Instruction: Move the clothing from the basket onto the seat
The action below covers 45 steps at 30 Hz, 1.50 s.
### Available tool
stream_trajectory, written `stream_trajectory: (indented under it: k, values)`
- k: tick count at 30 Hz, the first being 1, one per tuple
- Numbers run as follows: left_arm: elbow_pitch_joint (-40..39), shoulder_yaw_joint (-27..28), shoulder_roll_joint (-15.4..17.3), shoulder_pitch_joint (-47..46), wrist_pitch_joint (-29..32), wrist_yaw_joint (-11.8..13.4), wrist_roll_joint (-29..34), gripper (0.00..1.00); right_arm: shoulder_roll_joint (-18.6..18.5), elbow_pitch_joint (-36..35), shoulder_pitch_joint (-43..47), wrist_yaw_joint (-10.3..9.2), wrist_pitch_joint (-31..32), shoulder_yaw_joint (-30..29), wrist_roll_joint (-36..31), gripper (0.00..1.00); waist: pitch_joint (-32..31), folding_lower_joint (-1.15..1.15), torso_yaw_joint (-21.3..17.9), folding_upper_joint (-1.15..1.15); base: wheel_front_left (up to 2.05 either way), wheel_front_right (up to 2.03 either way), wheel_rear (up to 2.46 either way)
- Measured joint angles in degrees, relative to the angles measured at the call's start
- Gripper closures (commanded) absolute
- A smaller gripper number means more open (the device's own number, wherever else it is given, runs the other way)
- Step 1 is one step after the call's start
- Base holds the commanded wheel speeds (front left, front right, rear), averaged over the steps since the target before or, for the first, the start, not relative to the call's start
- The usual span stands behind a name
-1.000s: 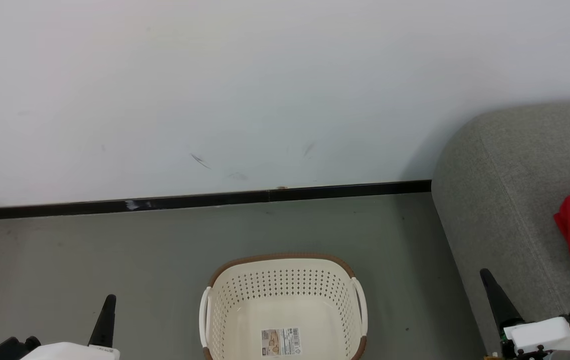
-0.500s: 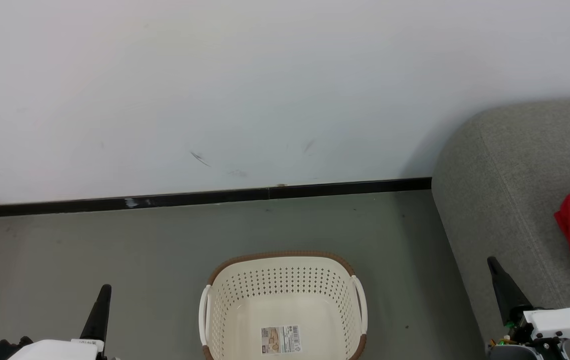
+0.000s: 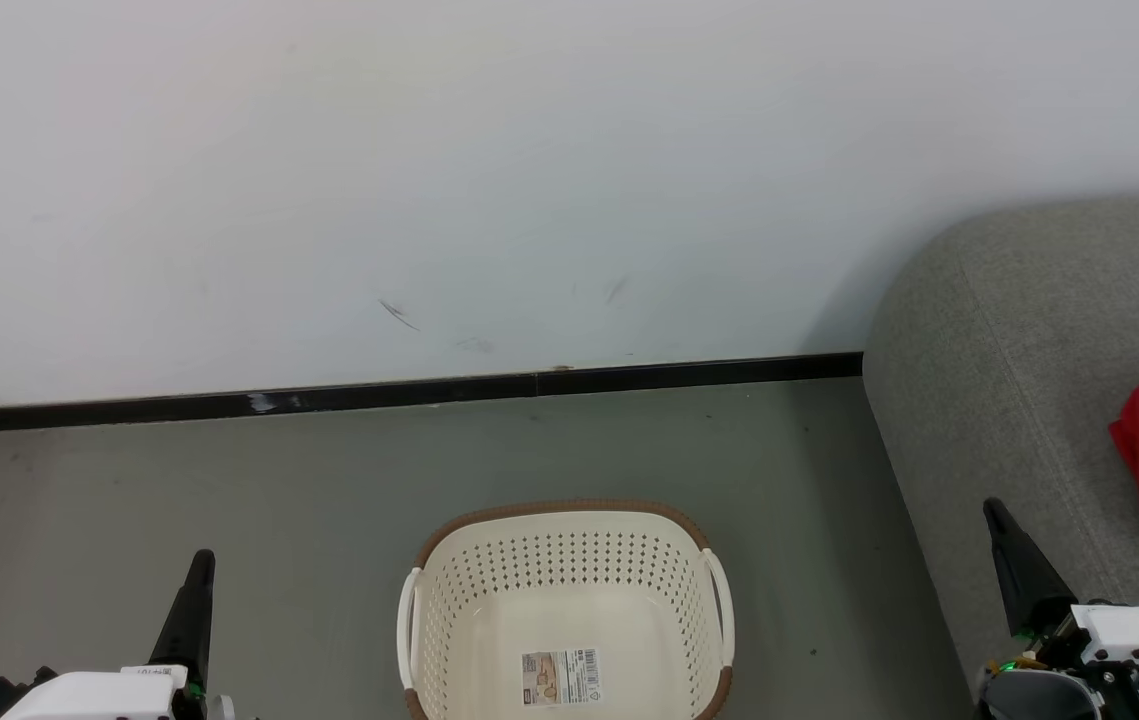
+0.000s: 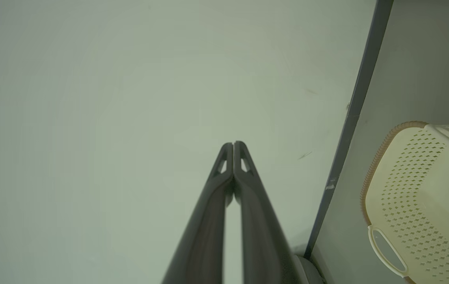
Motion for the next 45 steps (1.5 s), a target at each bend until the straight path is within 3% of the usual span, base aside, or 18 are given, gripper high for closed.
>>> stream_trajectory:
  k: [45]
  values:
    - [0.3, 0.0, 0.0, 0.0, 0.0, -0.2, 0.0, 1.0, 0.0, 0.4, 0.0, 0.0, 0.6, -0.4, 0.0, 1.0, 0.0, -0.01, 0.0, 0.0, 0.0, 0.0, 0.0]
